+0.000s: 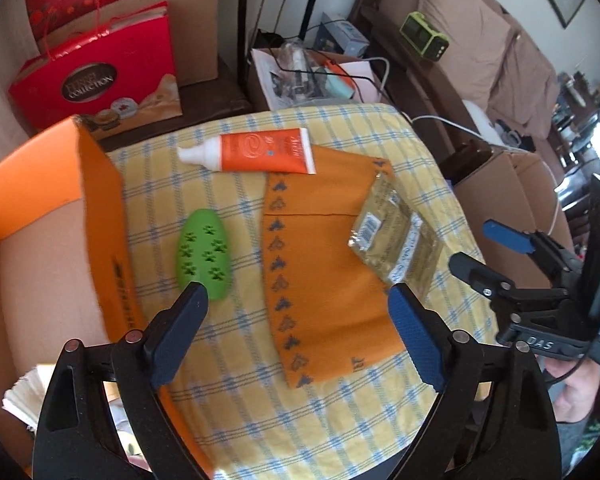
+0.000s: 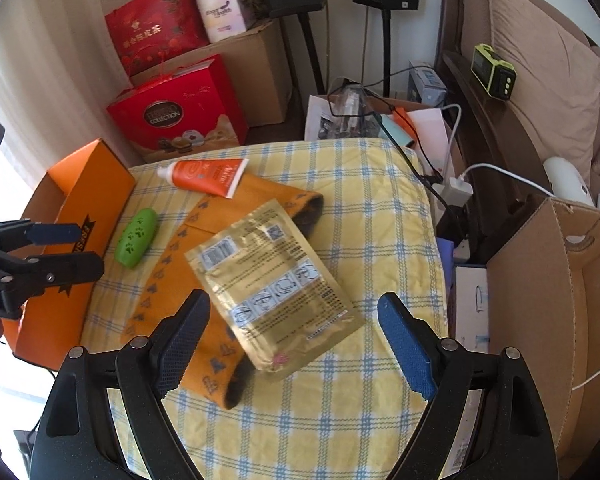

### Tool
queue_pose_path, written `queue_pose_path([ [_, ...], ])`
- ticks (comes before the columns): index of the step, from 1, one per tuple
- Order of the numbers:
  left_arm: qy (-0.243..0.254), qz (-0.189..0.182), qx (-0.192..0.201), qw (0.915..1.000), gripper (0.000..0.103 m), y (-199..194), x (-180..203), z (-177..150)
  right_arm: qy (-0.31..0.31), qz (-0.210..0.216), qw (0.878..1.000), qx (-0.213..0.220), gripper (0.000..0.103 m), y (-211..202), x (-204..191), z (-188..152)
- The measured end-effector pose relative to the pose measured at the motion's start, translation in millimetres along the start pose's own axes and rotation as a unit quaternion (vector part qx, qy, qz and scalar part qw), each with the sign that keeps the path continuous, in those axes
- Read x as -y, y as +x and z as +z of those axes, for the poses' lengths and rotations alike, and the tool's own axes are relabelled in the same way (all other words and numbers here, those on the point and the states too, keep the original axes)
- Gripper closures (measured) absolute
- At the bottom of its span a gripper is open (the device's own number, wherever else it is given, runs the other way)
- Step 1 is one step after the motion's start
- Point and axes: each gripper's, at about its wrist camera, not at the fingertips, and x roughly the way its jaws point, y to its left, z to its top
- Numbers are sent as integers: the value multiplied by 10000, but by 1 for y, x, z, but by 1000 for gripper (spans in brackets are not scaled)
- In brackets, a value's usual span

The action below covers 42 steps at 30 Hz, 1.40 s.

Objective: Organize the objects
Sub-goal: 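Move the right gripper to the gold foil packet and grasp it, then lift the gold foil packet off the cloth with the right gripper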

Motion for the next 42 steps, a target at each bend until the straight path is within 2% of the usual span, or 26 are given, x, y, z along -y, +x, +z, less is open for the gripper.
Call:
queue_pose_path([
  [1, -21, -69, -31, 10000, 21, 4, 3, 1, 28, 12, 10000, -10, 19, 2, 3, -1],
  [4, -127, -278, -107, 9995, 23, 14, 9, 5, 149, 81, 9998, -57, 22, 7, 11, -5],
  [9, -303, -647, -200, 9972, 36, 31, 18, 11, 203, 171, 9995, -151, 39, 16, 16, -13],
  [13, -351, -874, -268, 9952, 44, 43, 26, 15, 199, 198, 9994, -199, 40, 22, 17, -16],
  [20, -396, -950, -300, 9942, 51, 62, 33, 21, 227, 300, 9991, -209, 40, 27, 18, -21],
  [23, -407, -937, -291, 9943, 58, 70, 34, 23, 234, 346, 9989, -209, 40, 28, 17, -22],
  [26, -395, -931, -244, 9946, 74, 73, 36, 24, 201, 373, 9989, -197, 40, 28, 15, -23],
  [27, -368, -898, -247, 9950, 83, 74, 37, 24, 189, 385, 9989, -189, 40, 28, 14, -23],
  [32, -375, -931, -236, 9947, 101, 75, 39, 26, 171, 401, 9989, -197, 40, 29, 14, -25],
  [37, -378, -1007, -67, 9942, 103, 64, 44, 25, 207, 406, 9988, -170, 41, 29, 16, -27],
  [42, -276, -1003, 13, 9946, 103, 43, 60, 25, 170, 426, 9989, 58, 39, 17, 13, -30],
])
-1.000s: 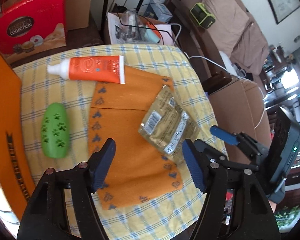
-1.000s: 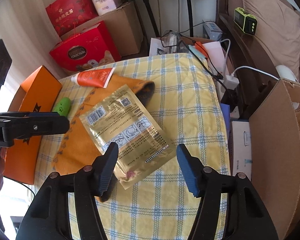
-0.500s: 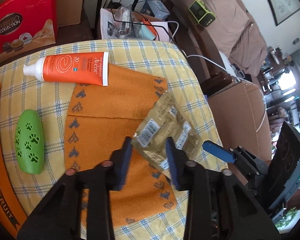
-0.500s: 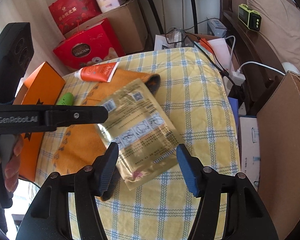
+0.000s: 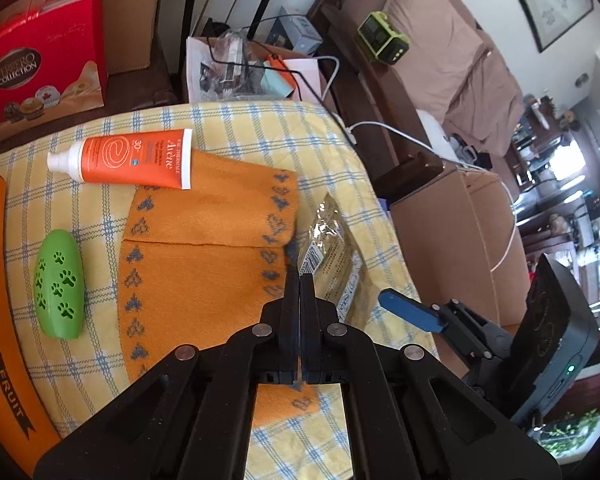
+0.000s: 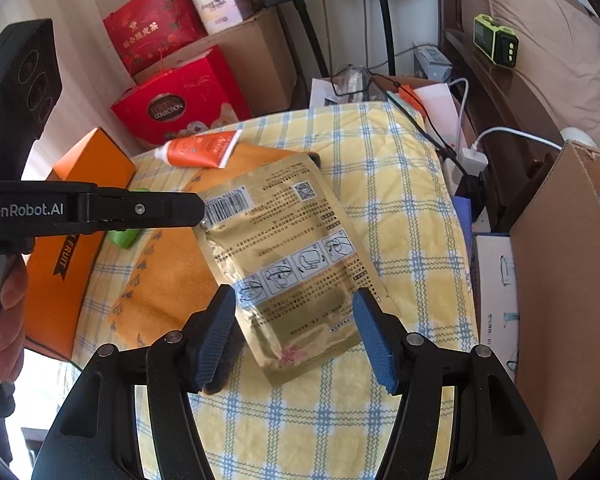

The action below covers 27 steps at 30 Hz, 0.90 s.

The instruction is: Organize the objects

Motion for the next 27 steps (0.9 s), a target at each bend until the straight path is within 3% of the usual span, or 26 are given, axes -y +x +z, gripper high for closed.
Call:
queue_pose_path([
  [5, 235, -64, 69, 9997, 103, -21, 33, -3, -244, -64, 9993, 261, 38, -14, -15, -1],
  [9, 375, -195, 80, 9991, 103, -33, 57, -9, -402, -392, 9972, 493, 38, -23, -27, -5],
  [14, 353, -433, 79, 9984, 103, -40, 74, -13, -67, -371, 9970, 677, 40, -30, -16, -10],
  [16, 333, -501, 65, 9982, 103, -41, 79, -15, 43, -318, 9968, 726, 51, -32, -10, -12],
  [18, 354, -497, 67, 9981, 103, -40, 83, -18, 168, -225, 9968, 748, 75, -34, -5, -14],
  [21, 348, -684, -14, 9970, 103, -35, 88, -20, 337, -175, 9960, 809, 89, -39, 1, -18],
  [24, 405, -791, -26, 9960, 102, -33, 93, -22, 514, 35, 9953, 821, 91, -42, 11, -21],
  [26, 376, -883, 35, 9954, 89, -34, 92, -22, 693, 180, 9943, 796, 92, -44, 20, -22],
  [27, 355, -913, 72, 9952, 73, -35, 91, -22, 772, 250, 9937, 776, 94, -44, 24, -22],
])
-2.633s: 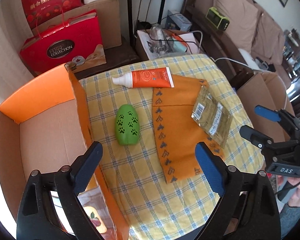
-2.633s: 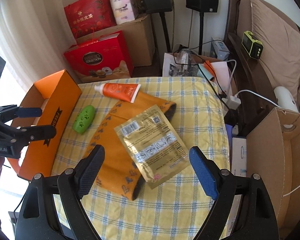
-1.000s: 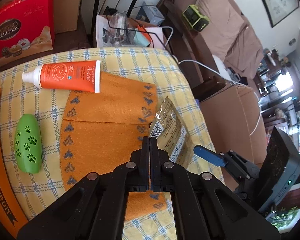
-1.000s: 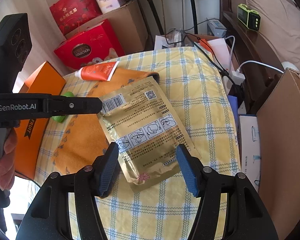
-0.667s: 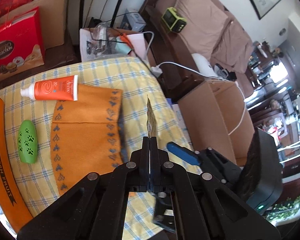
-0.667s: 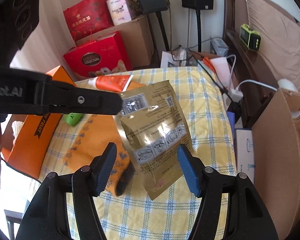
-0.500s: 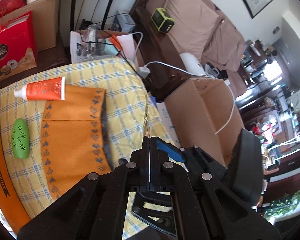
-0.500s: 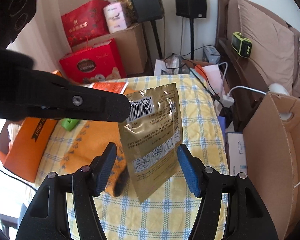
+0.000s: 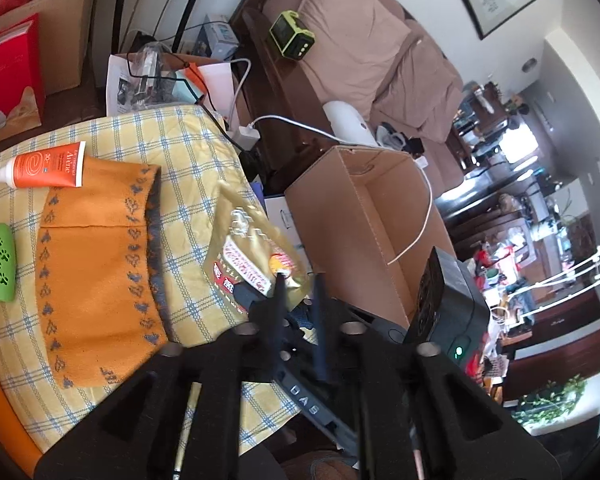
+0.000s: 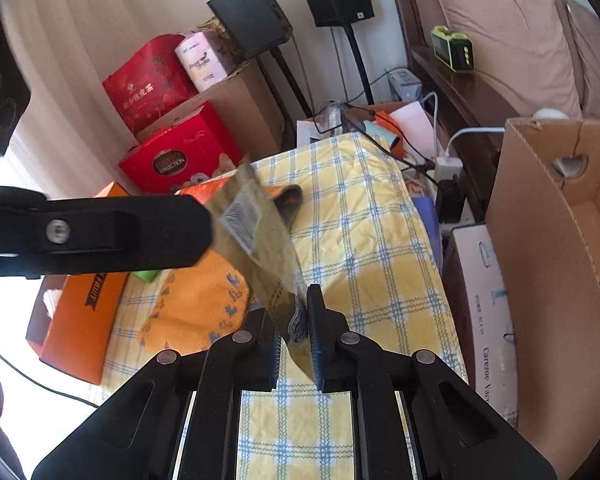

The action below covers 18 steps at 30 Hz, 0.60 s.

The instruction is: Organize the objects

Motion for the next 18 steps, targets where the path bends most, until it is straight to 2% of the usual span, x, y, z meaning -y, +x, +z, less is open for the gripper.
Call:
queue_pose_path([
  [1, -9, -31, 97, 9999, 59, -3, -3, 1, 58, 30, 10000, -9, 94, -1, 4, 0],
  [4, -134, 127, 185, 9997, 52, -4, -17, 2, 194, 77, 9998, -43, 95, -4, 14, 0],
  [5, -209, 117, 139, 9996, 51, -1, -22, 3, 232, 96, 9997, -55, 95, -5, 17, 0],
  [7, -487, 4, -17, 9988, 44, 7, -38, 3, 258, 56, 9996, -74, 95, -6, 22, 0],
  [12, -849, -60, -367, 9957, 43, 31, -65, -13, 443, 133, 9989, -92, 95, -10, 34, 0],
  [18, -839, -206, -600, 9945, 43, 48, -66, -44, 975, 311, 9947, -125, 95, -10, 51, 1],
])
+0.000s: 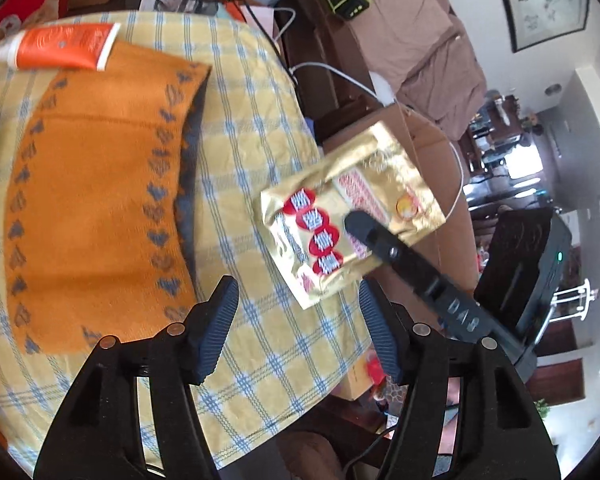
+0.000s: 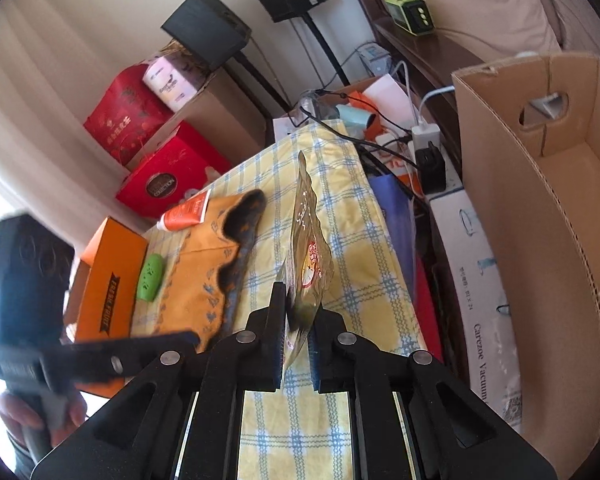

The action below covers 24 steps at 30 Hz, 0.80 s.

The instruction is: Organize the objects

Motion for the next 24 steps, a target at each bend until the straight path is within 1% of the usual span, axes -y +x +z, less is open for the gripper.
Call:
queue_pose_path([
  [3, -184, -244, 7, 9995, 41, 8, -3, -13, 351, 92, 9993, -8, 94, 0, 9, 0],
  [5, -301, -368, 11, 9989, 41, 13, -5, -22, 616, 203, 9979, -24, 95, 0, 15, -2],
  [8, -505, -589, 40, 9970, 41, 22, -10, -30, 848, 307, 9959, -65, 94, 0, 19, -4],
  [11, -896, -861, 246, 9919, 40, 28, -19, -35, 1074, 380, 9934, -101, 94, -1, 22, -7],
  [14, -1136, -1035, 302, 9877, 40, 37, -25, -39, 1230, 421, 9915, -79, 94, -2, 23, -8],
  [18, -1305, -1133, 394, 9842, 40, 46, -28, -42, 1473, 568, 9874, -102, 95, -4, 26, -9],
  [21, -1438, -1186, 530, 9810, 40, 47, -32, -40, 1773, 870, 9801, -209, 95, -2, 29, -13],
  [24, -1567, -1245, 727, 9771, 41, 44, -38, -35, 1724, 797, 9816, -206, 95, -3, 28, -13],
])
